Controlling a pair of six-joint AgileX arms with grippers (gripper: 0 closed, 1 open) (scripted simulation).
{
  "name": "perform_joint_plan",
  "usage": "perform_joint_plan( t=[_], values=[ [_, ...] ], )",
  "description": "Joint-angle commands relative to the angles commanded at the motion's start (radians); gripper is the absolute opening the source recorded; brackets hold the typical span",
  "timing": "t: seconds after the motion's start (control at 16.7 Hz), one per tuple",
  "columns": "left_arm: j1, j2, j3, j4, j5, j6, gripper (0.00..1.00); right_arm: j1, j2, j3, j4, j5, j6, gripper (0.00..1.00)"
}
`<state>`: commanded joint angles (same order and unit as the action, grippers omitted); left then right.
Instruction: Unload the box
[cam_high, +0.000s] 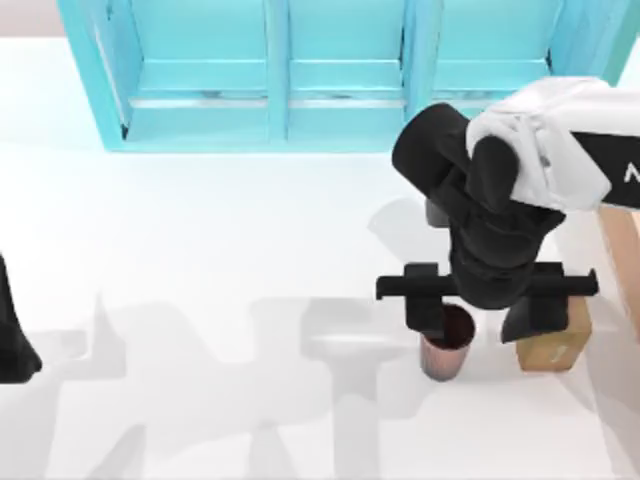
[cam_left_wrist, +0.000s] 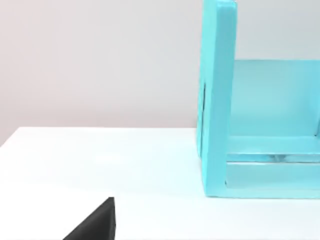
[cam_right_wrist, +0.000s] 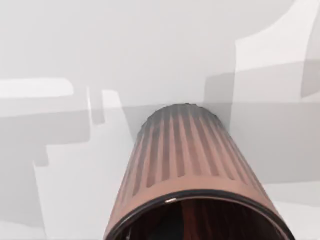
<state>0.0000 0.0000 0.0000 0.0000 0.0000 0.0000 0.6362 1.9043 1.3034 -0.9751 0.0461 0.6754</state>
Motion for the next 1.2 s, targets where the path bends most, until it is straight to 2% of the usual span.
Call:
perform_joint_plan(
  t=[0.06,0.12,0.72,1.2],
  values=[
    [0.000,0.000,0.000,0.000,0.000,0.000,1.00,0.000,0.000,0.000,0.000,0.000,0.000,0.98],
    [0.000,0.000,0.000,0.000,0.000,0.000,1.00,0.000,0.000,0.000,0.000,0.000,0.000,1.00],
    [0.000,0.000,0.000,0.000,0.000,0.000,1.00,-0.001,-0.002,0.013,-0.016,0.000,0.000,1.00],
    [0.000,0.000,0.000,0.000,0.000,0.000,1.00,-0.004,-0.044,0.254,-0.309,0.001,-0.002,1.00]
  ],
)
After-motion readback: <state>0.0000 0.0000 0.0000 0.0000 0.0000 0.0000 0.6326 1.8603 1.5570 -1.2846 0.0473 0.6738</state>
